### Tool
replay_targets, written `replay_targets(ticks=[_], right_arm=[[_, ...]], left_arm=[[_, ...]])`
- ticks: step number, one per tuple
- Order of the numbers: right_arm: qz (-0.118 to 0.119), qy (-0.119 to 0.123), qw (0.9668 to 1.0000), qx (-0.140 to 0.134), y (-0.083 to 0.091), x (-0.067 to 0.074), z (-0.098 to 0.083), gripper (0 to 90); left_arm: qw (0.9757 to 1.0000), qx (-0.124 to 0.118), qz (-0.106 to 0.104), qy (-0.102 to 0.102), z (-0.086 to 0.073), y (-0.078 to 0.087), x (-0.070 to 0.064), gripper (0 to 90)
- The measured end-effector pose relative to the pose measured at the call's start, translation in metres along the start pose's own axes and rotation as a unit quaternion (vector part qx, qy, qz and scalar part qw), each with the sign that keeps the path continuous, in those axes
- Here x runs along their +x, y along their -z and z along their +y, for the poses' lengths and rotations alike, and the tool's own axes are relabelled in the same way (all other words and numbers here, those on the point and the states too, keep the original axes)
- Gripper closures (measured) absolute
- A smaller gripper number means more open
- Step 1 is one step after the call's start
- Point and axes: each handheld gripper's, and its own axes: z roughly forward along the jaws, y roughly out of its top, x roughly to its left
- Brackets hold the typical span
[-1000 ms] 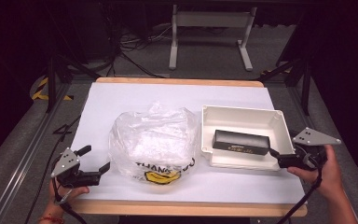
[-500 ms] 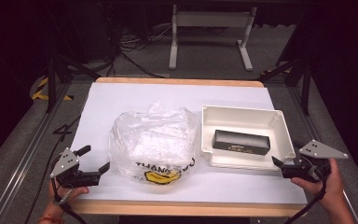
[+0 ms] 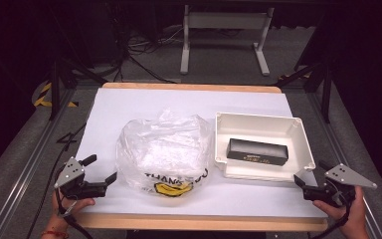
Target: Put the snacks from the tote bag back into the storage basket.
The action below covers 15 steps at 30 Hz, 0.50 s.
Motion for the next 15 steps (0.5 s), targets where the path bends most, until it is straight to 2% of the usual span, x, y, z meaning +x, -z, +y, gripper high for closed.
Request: replay_targets(ticks=[4,7,10,11,12,15], right_arm=[[0.005,-0.013,0.9999,-0.002,0.000,0.001,-0.009,6.3],[0.007,-0.014,0.9999,-0.008,0.000,0.002,-0.014,6.5],[-0.008,-0.015,0.9998,-0.012,-0.002,0.004,-0.021,6.3],[-0.010,-0.015,0.9997,-0.019,-0.003,0.004,-0.024,6.3],[-0.012,-0.025,0.9988,-0.042,-0.005,0.004,-0.031,6.3],[-0.020,-0.023,0.9983,-0.049,-0.006,0.004,-0.035,6.2]], left_arm=[[1.0000,0.002,0.000,-0.002,-0.001,0.000,0.001,4.4],[1.0000,0.000,-0.001,-0.001,-0.002,0.000,0.002,4.4],[1.0000,-0.002,0.002,0.001,-0.003,0.002,0.004,4.4],[1.0000,-0.004,0.001,0.002,-0.003,0.003,0.004,4.4],[1.0000,-0.005,0.003,0.002,-0.002,0.003,0.004,4.2],[1.0000,-0.004,0.005,0.000,-0.003,0.002,0.003,4.1]])
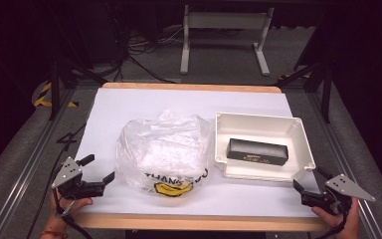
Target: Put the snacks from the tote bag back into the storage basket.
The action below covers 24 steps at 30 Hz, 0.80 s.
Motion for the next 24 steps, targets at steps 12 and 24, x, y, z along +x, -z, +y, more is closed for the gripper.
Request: replay_targets(ticks=[12,24], right_arm=[[-0.007,-0.006,0.9994,-0.033,-0.0015,-0.0009,-0.0073,6.9],[-0.014,0.001,0.9993,-0.035,-0.0012,0.0013,-0.0089,6.9]], left_arm=[[0.9999,0.009,0.006,-0.003,-0.0018,0.0018,-0.0029,4.0],[0.9999,0.004,0.006,-0.008,-0.0040,0.0020,-0.0024,4.0]])
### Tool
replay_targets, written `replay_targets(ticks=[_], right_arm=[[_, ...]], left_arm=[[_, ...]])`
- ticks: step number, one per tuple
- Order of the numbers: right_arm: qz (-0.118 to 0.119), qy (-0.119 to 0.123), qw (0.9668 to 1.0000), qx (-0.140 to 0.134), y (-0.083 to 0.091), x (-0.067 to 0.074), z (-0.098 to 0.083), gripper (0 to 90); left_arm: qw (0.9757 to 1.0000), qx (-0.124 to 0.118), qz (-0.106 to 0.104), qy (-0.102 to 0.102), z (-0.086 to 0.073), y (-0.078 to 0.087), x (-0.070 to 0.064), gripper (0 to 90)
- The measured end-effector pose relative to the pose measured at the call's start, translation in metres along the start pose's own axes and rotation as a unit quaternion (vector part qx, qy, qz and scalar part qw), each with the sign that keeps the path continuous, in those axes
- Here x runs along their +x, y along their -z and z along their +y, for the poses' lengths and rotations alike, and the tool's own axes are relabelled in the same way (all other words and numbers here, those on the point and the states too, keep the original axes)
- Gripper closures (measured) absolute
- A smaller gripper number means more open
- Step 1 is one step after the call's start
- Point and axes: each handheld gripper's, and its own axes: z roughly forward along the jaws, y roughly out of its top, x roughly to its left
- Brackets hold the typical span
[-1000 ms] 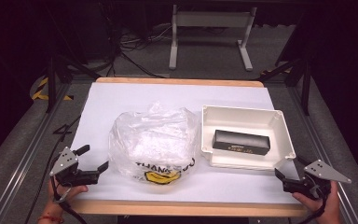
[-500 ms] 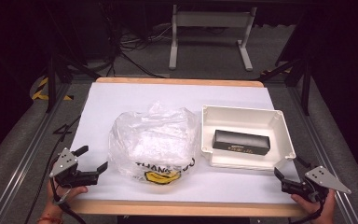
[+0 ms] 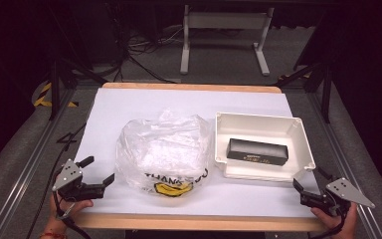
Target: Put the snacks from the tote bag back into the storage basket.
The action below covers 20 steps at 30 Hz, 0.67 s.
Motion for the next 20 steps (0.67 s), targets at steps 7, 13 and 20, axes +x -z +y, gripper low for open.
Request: replay_targets(ticks=[7,13,20], right_arm=[[0.001,0.000,1.0000,-0.003,0.0003,-0.0002,-0.0002,6.9],[0.002,-0.001,1.0000,-0.005,0.0004,-0.0003,-0.0004,6.9],[0.003,-0.005,1.0000,-0.002,-0.0006,-0.0005,-0.0006,7.0]], left_arm=[[1.0000,0.003,0.002,0.002,0.0001,-0.0020,-0.0001,4.0],[1.0000,0.008,0.003,-0.002,0.0001,-0.0036,-0.0004,4.0],[1.0000,0.008,0.001,0.002,-0.0004,-0.0047,0.0004,4.0]])
